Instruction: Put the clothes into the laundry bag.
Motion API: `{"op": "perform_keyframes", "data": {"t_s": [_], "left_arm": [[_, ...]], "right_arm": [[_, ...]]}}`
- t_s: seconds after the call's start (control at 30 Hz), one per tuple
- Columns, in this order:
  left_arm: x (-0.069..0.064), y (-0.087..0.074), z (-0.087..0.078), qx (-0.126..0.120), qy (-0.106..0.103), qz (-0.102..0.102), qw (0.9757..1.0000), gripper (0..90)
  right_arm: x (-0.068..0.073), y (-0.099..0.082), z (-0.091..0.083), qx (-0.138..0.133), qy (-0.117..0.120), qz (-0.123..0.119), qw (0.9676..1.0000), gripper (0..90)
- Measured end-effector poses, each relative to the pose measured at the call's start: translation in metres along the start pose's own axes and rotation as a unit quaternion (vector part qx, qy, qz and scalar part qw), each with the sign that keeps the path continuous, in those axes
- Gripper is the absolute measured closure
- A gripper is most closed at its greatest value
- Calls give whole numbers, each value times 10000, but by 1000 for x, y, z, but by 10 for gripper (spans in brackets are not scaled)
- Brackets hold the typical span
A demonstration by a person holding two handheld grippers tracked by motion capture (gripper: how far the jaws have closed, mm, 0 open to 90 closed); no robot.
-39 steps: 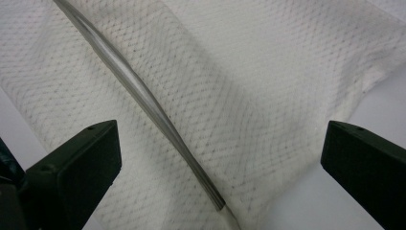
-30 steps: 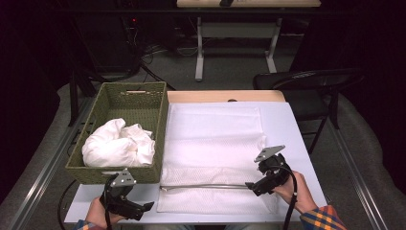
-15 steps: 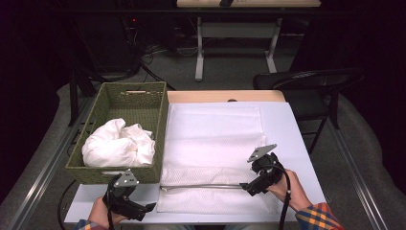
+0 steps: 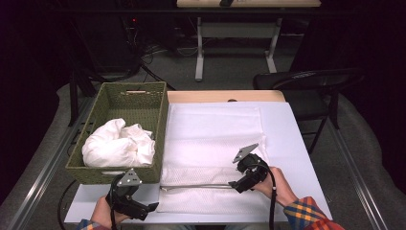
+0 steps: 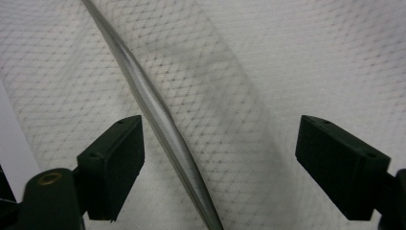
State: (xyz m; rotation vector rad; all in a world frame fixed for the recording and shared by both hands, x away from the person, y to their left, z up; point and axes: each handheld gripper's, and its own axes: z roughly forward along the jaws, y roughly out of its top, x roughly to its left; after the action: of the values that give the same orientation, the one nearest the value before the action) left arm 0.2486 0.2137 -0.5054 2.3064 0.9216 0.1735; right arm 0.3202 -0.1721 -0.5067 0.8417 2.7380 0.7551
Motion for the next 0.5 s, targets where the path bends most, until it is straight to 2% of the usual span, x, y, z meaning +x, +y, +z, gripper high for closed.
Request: {"op": "perform_keyframes", "data": {"t_s": [0.17,0.3,0.33,0.43,0.5], "left_arm": [[0,0,0,-8,-5,-31,10000,0],[0,0,0,-1,-2,-9,10000,0],[0,0,0,1,6,-9,10000,0],[0,0,0,9,-6,-18,10000,0],[0,0,0,11,-12,-5,10000,0]], "right_arm": [[5,6,9,152,26,-102,9998,312],[7,10,16,259,92,-242,9993,353],[8,10,18,306,106,-211,9993,358],[10,12,23,396,105,-267,9988,380],[11,13,26,487,34,-320,9983,431]]}}
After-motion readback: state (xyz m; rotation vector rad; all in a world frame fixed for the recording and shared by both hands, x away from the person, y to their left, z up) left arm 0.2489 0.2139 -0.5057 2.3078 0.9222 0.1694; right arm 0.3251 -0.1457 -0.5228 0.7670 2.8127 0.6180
